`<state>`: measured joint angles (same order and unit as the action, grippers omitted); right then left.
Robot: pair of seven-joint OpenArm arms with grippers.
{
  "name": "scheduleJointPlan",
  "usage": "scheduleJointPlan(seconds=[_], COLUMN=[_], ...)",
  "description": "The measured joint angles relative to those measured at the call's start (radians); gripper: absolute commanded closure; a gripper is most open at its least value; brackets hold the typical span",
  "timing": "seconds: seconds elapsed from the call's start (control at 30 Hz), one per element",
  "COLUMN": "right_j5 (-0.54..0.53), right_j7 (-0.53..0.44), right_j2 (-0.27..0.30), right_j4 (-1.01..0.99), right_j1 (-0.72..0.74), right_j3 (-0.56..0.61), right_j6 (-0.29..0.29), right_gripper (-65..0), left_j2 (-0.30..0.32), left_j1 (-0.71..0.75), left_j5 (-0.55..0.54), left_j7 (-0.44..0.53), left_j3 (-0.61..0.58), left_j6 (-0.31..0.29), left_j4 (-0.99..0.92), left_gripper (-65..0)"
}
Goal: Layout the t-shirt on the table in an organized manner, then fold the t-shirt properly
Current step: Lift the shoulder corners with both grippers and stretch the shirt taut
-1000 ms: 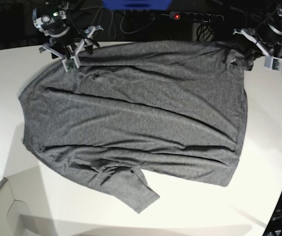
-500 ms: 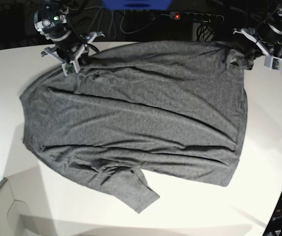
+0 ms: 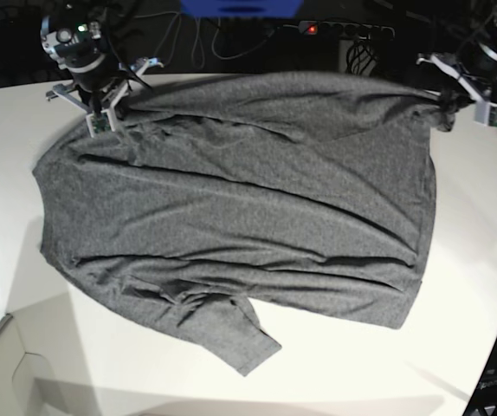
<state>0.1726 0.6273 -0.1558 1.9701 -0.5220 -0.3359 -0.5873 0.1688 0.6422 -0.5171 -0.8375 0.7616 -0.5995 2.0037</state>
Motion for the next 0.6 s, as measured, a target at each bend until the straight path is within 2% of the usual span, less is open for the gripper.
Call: scheduleJointPlan(seconds=[0.27, 0.6], right_j5=[0.003, 0.003], right_j7=[0.001, -0.002], right_j2=[-0.002, -0.002], right_j4=[0.0, 0.037], right_j1=[-0.003, 0.018], right_j3=[0.005, 0.005], right_j6=[0.0, 0.0], right_gripper=[0.0, 0.0], left_j2=[0.009, 0.011], left_j1=[-0.001, -0.011], left_j5=[-0.162, -0.209], left_j7=[0.0, -0.001], left_j3=[0.116, 0.144], left_j6=[0.0, 0.0], left_j4=[0.0, 0.0], left_gripper=[-0.1, -0.1])
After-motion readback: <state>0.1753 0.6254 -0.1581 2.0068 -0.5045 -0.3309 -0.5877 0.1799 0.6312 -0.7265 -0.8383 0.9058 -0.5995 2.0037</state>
